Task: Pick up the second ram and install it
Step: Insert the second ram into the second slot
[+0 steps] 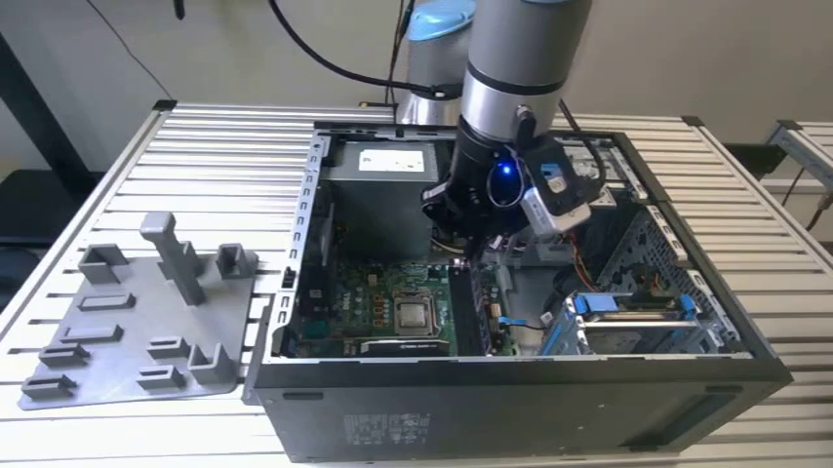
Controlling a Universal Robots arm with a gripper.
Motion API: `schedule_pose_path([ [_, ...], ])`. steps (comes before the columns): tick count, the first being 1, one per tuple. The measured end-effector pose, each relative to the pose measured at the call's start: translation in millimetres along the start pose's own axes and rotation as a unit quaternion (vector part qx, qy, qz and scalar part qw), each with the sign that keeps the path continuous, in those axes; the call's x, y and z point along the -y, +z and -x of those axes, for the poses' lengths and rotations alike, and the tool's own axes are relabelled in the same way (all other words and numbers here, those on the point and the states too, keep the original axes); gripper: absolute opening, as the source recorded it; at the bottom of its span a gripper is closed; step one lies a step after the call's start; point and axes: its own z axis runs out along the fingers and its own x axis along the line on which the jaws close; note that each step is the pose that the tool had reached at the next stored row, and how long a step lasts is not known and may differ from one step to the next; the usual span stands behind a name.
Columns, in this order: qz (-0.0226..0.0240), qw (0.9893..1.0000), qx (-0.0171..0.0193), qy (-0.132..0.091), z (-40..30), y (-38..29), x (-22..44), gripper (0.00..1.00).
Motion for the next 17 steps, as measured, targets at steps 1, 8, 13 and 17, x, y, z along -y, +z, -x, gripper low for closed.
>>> schedule_pose_path([
  [1,0.0000,1.0000,0.0000,0.000,-0.4,1.4,0.0,0.14],
  [8,0.0000,1.0000,-0.0015,0.002,-1.8,10.4,0.5,0.14],
  [13,-0.0001,1.0000,-0.0018,0.004,-2.0,17.6,0.8,0.14],
  [17,-0.0002,1.0000,-0.0028,0.009,-2.2,22.9,1.1,0.14],
])
